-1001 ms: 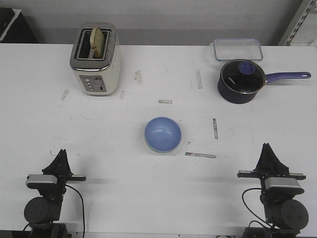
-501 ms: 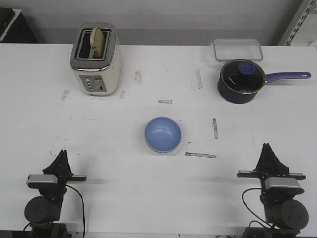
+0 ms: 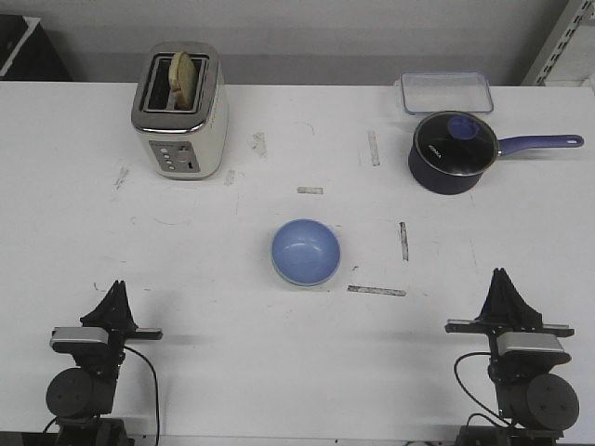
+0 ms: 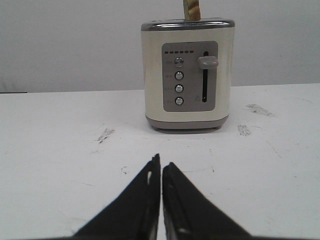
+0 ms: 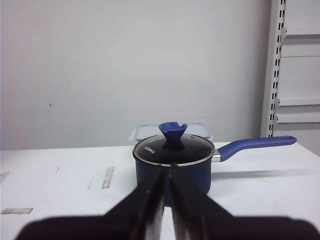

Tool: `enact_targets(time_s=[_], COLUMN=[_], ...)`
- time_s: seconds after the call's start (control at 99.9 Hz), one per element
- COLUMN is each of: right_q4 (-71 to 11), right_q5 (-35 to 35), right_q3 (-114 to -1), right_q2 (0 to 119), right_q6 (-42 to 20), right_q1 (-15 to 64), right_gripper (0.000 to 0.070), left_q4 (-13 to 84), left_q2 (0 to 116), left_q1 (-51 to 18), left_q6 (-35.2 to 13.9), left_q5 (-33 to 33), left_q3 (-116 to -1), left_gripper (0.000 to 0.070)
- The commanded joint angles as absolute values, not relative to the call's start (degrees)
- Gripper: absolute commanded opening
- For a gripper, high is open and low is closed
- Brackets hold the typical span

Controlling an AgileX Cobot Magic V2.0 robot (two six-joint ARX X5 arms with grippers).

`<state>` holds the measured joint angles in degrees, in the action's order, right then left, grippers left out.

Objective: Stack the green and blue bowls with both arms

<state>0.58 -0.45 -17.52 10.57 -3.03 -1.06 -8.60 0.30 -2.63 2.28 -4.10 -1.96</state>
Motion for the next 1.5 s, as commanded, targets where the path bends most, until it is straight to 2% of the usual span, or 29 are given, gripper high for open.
enact_targets(time_s=[0.0,0.29,0.901,1.151,1.492], right_q4=[1.26,0.27,-0.03,3.11,2.94], right_q5=[-0.58,0.45,1.76,1.3,-0.23], right_q3=[-17.89,-17.1,-4.16,-0.69,-0.71], right_q2=[10.44,9.15,0.01,0.08,0.08], right_q6=[-3.6,-3.53,-3.05,-2.96,-2.92], right_q1=[-1.04,-0.93,3.31,3.31,3.31], right_gripper=[0.0015,0.0015,0.0012,0.0012,0.0012], left_q4=[-9.48,-9.45,-9.45,-9.45,-9.45], left_q2=[0.19,0.19,0.19,0.19,0.19], left_q1=[-2.59,-2.59,-2.59,-2.59,-2.59], left_q6=[2.96,2.96,2.96,2.96,2.96], left_q5=[-3.84,-3.84,-3.84,-3.84,-3.84], left_q3=[-0.71,-0.71,-0.71,-0.71,-0.71], left_gripper=[0.0002,0.0002,0.0002,0.0002,0.0002])
